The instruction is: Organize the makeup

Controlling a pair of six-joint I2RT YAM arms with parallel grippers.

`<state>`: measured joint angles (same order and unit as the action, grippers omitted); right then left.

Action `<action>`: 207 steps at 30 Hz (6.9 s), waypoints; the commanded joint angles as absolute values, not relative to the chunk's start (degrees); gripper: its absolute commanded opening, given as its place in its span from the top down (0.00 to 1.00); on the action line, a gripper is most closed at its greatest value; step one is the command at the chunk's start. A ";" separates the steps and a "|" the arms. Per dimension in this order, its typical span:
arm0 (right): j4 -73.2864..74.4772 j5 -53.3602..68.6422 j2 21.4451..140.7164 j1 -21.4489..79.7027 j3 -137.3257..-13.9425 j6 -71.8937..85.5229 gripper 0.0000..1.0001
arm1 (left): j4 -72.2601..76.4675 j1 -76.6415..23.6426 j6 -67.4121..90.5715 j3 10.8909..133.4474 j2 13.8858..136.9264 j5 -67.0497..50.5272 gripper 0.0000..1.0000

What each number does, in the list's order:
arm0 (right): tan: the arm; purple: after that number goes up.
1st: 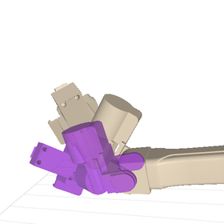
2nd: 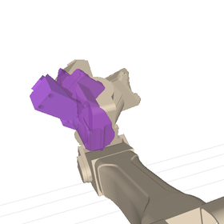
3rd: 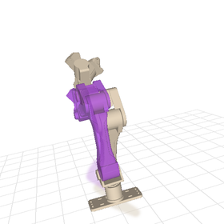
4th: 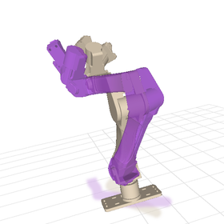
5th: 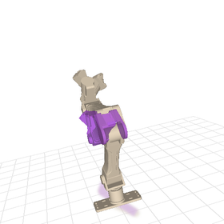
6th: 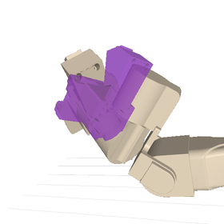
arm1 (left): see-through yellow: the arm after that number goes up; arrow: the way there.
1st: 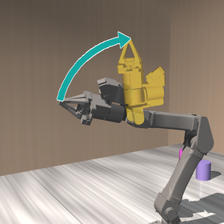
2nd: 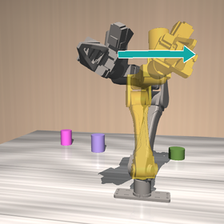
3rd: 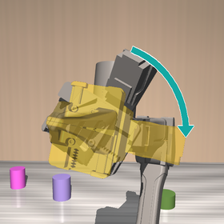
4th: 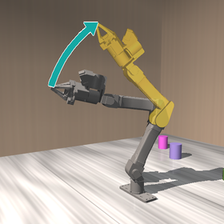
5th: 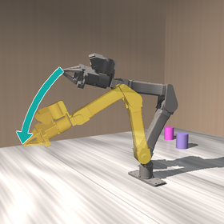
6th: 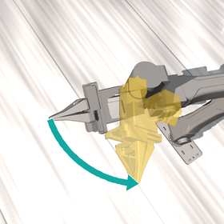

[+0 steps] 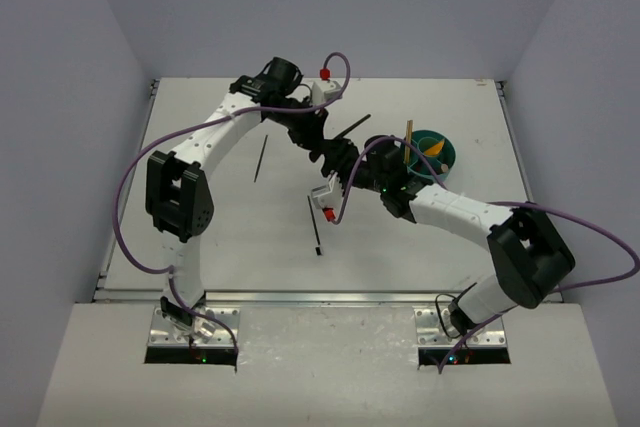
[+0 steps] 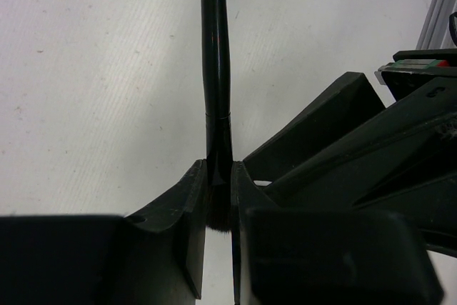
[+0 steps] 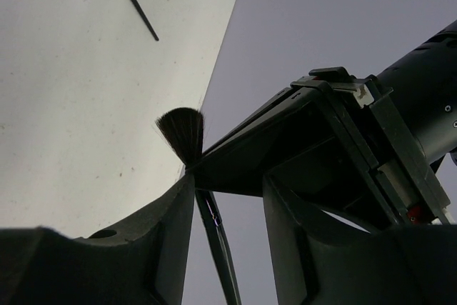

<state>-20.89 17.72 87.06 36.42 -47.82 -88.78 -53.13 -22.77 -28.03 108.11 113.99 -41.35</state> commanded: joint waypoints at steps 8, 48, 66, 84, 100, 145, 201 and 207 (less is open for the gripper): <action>-26.53 12.74 81.14 32.06 -45.74 -86.66 0.53 | -58.18 -23.99 -28.65 106.36 109.96 -45.60 1.00; -12.95 25.40 73.28 31.22 -46.29 -82.02 0.50 | -56.66 -23.99 -28.82 104.53 110.15 -39.06 1.00; -14.01 20.67 76.71 32.10 -44.12 -82.03 0.44 | -56.86 -24.52 -27.57 104.91 107.18 -43.27 1.00; -15.51 18.82 83.88 32.61 -48.79 -79.54 0.44 | -57.32 -25.21 -27.86 104.15 106.44 -45.41 1.00; -18.35 20.27 87.32 32.70 -48.99 -71.33 0.81 | -56.10 -25.22 -26.79 103.54 106.82 -45.66 1.00; -66.45 4.31 101.11 -1.54 -54.19 11.72 1.00 | -35.76 -11.97 -12.84 88.18 99.47 -14.23 0.00; -77.61 20.73 108.63 -3.78 -46.73 17.49 0.61 | -39.47 -11.25 -14.85 87.07 104.86 -10.46 0.06; -63.15 19.04 100.71 -2.72 -49.35 10.86 0.54 | -40.65 -11.21 -14.99 87.54 112.11 -2.09 0.17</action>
<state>-69.51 20.57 107.86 -3.55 -46.12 16.63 -39.59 -11.92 -14.94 86.54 107.98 -8.63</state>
